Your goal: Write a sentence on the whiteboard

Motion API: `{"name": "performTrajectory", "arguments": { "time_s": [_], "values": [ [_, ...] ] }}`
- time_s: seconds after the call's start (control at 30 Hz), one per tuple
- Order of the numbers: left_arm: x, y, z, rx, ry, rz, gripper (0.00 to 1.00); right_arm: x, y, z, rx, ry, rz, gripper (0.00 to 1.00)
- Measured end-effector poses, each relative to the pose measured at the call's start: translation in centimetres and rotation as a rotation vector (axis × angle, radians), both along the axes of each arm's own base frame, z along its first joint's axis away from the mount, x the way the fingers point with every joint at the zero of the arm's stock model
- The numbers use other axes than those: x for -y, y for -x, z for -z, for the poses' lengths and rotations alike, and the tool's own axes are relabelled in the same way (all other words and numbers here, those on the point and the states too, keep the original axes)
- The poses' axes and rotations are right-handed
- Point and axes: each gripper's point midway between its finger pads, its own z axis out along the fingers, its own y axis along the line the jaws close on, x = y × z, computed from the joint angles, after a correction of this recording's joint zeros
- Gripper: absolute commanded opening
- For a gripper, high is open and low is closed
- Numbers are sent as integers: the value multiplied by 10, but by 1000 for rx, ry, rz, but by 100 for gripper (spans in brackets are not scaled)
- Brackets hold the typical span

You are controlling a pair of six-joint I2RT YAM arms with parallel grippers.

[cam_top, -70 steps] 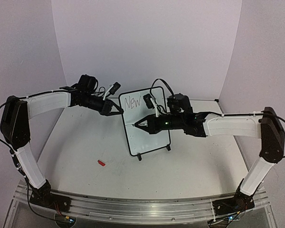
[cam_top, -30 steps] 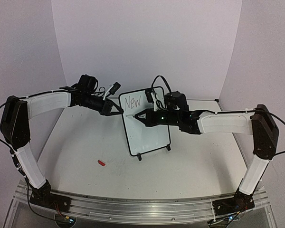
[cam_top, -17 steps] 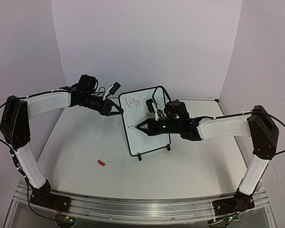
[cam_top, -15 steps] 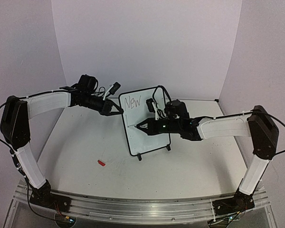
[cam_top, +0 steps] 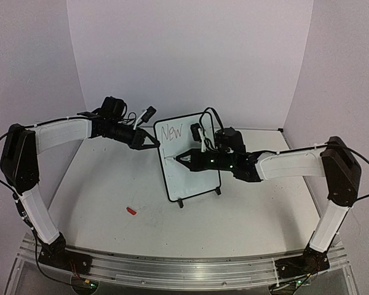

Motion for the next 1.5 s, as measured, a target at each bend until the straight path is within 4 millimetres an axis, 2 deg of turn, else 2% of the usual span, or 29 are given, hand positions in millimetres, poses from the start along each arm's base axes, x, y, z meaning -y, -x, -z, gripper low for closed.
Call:
{"name": "performTrajectory", "arguments": {
  "time_s": [0.33, 0.83, 1.5],
  "values": [
    [0, 0, 0, 0, 1, 1, 0, 11, -4, -8, 27, 1, 62, 0],
    [0, 0, 0, 0, 1, 2, 0, 12, 3, 3, -1, 12, 35, 0],
    [0, 0, 0, 0, 1, 2, 0, 4, 12, 21, -41, 27, -25, 0]
  ]
}}
